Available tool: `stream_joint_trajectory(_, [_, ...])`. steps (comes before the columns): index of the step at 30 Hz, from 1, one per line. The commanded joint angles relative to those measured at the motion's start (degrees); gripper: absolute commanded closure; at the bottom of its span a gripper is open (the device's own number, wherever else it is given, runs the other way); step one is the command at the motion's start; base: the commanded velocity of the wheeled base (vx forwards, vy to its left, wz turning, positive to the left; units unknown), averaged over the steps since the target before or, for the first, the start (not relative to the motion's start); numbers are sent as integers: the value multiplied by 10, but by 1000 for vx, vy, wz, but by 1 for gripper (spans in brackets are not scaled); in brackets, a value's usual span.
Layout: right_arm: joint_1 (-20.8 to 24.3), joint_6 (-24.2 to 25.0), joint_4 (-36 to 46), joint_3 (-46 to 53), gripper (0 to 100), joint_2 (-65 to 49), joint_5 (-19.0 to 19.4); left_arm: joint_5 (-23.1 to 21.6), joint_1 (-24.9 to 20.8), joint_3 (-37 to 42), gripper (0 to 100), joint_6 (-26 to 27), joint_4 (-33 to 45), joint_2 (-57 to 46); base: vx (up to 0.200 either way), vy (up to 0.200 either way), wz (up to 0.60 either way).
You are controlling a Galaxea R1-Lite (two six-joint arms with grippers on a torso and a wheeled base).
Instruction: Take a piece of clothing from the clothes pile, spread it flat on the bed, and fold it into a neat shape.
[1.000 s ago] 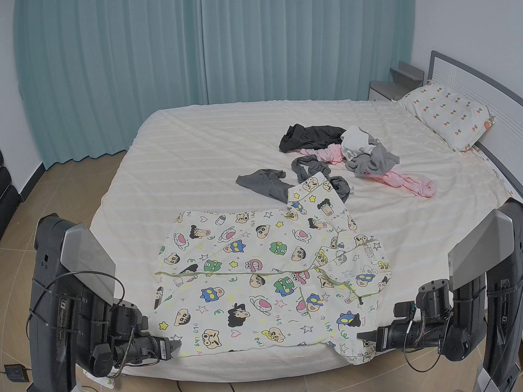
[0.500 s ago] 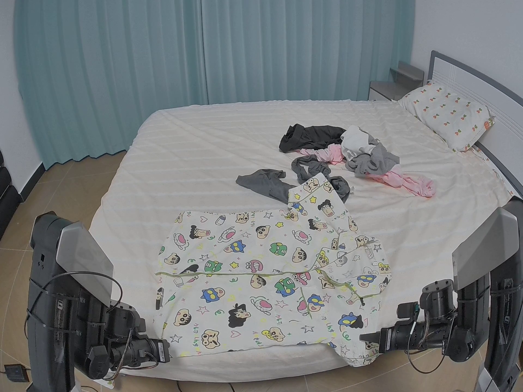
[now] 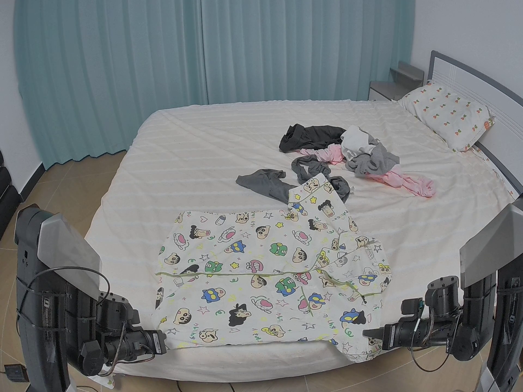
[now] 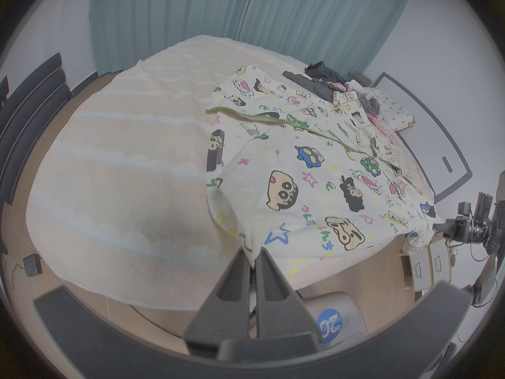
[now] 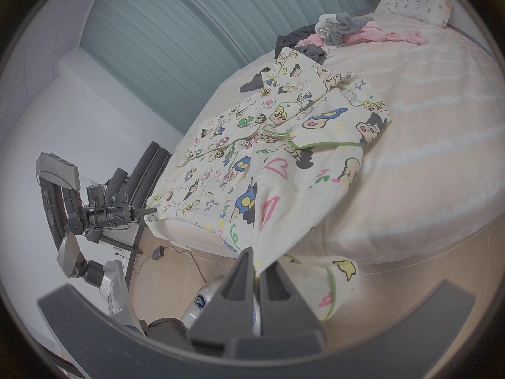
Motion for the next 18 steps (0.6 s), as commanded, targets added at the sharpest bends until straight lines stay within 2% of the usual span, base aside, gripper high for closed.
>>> stream_joint_trajectory(1, [1,-13,22,9,100,-5,-2,-14,1,10,100,9,60,-60,0,0,0])
stream_joint_trajectory(5, [0,-37,62,9,100,-21,-5,-30,8,9,100,14,92,-87,0,0,0])
stream_joint_trajectory(18, [-1,-82,136,9,100,-37,-6,-31,13,10,100,37,137,-89,0,0,0])
